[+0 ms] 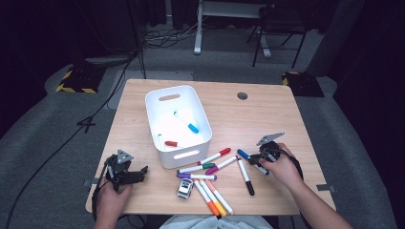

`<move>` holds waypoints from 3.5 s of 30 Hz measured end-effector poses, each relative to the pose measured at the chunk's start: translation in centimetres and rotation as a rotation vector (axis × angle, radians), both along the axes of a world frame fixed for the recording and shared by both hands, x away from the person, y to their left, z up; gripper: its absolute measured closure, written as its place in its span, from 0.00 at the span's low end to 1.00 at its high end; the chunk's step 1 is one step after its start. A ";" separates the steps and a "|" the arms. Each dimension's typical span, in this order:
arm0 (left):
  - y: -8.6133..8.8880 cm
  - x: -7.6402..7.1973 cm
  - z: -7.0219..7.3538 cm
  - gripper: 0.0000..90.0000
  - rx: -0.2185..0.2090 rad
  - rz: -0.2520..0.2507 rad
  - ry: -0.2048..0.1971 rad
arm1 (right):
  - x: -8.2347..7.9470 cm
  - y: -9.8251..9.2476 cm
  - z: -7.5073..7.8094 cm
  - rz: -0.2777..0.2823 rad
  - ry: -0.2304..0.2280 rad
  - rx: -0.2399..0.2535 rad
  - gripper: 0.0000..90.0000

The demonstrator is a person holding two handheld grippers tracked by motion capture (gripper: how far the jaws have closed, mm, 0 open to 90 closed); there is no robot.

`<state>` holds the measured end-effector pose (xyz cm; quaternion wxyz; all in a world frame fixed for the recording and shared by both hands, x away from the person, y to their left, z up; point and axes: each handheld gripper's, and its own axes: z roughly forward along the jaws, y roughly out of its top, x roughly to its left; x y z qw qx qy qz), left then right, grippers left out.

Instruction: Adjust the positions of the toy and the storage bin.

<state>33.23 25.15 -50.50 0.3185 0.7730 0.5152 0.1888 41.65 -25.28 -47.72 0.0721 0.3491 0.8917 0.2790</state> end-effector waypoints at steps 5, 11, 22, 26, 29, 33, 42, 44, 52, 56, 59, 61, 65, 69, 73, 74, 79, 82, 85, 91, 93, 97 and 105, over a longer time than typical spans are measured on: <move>0.0 0.0 0.0 0.16 0.001 0.000 -0.001 | 0.1 0.0 0.0 -0.010 0.001 -0.002 0.85; 0.0 0.0 0.0 0.16 -0.001 0.000 0.000 | 0.2 -0.1 0.0 -0.015 0.000 0.003 0.86; 0.0 0.0 0.0 0.16 0.000 0.000 0.000 | 0.6 0.1 2.2 0.001 0.015 0.124 0.86; 0.0 0.0 0.0 0.16 0.000 0.000 0.000 | 0.5 0.3 4.4 0.017 -0.018 0.167 0.86; 0.0 0.0 0.0 0.16 0.000 0.000 0.000 | 0.5 0.3 5.2 0.031 -0.041 0.191 0.86; 0.0 0.0 0.0 0.16 0.000 0.000 0.000 | 0.6 0.5 7.0 0.047 -0.066 0.244 0.86; 0.0 0.0 0.0 0.16 0.001 0.008 -0.003 | 0.9 1.4 9.5 0.076 -0.095 0.282 0.86; -0.1 -0.1 0.0 0.16 0.002 0.012 0.000 | 1.0 1.8 10.2 0.090 -0.101 0.289 0.86; -0.1 -0.1 0.0 0.16 0.001 0.016 0.000 | 1.8 4.3 12.3 0.149 -0.120 0.309 0.86; -0.1 -0.1 0.0 0.16 0.002 0.018 0.001 | 2.2 5.5 13.0 0.169 -0.132 0.308 0.86; -0.1 -0.1 0.0 0.16 0.001 0.019 0.002 | 2.6 6.6 13.4 0.186 -0.133 0.308 0.86; -0.1 -0.1 0.0 0.16 0.001 0.019 0.002 | 3.0 7.7 13.9 0.194 -0.137 0.305 0.86; -0.1 -0.1 0.0 0.16 -0.005 0.020 0.002 | 3.3 8.9 14.5 0.209 -0.142 0.300 0.86; -0.1 0.0 0.0 0.16 -0.001 0.024 0.001 | 3.4 10.9 15.3 0.230 -0.144 0.292 0.86; -0.1 0.0 0.0 0.16 -0.002 0.024 0.001 | 3.6 12.9 15.9 0.253 -0.148 0.289 0.86; -0.1 0.0 0.0 0.16 -0.002 0.024 0.001 | 3.6 12.9 15.9 0.253 -0.148 0.289 0.86; -0.1 0.0 0.0 0.16 0.003 0.030 -0.001 | 3.8 14.3 16.1 0.269 -0.157 0.293 0.86; 0.0 0.0 0.0 0.16 -0.001 0.028 -0.001 | 4.0 15.3 16.2 0.284 -0.161 0.318 0.86; 0.0 0.0 0.0 0.16 -0.001 0.028 -0.001 | 4.1 16.6 16.1 0.314 -0.158 0.311 0.86; 0.0 0.0 0.0 0.16 -0.001 0.029 0.001 | 3.8 19.0 15.1 0.339 -0.141 0.292 0.86; 0.0 0.0 0.0 0.16 0.000 0.029 0.000 | 3.8 19.6 14.6 0.353 -0.135 0.284 0.86; 0.0 0.0 0.0 0.16 -0.001 0.029 0.000 | 3.9 20.3 13.6 0.360 -0.124 0.271 0.86; 0.0 0.0 0.0 0.16 0.001 0.030 0.000 | 4.5 20.2 12.3 0.350 -0.101 0.222 0.86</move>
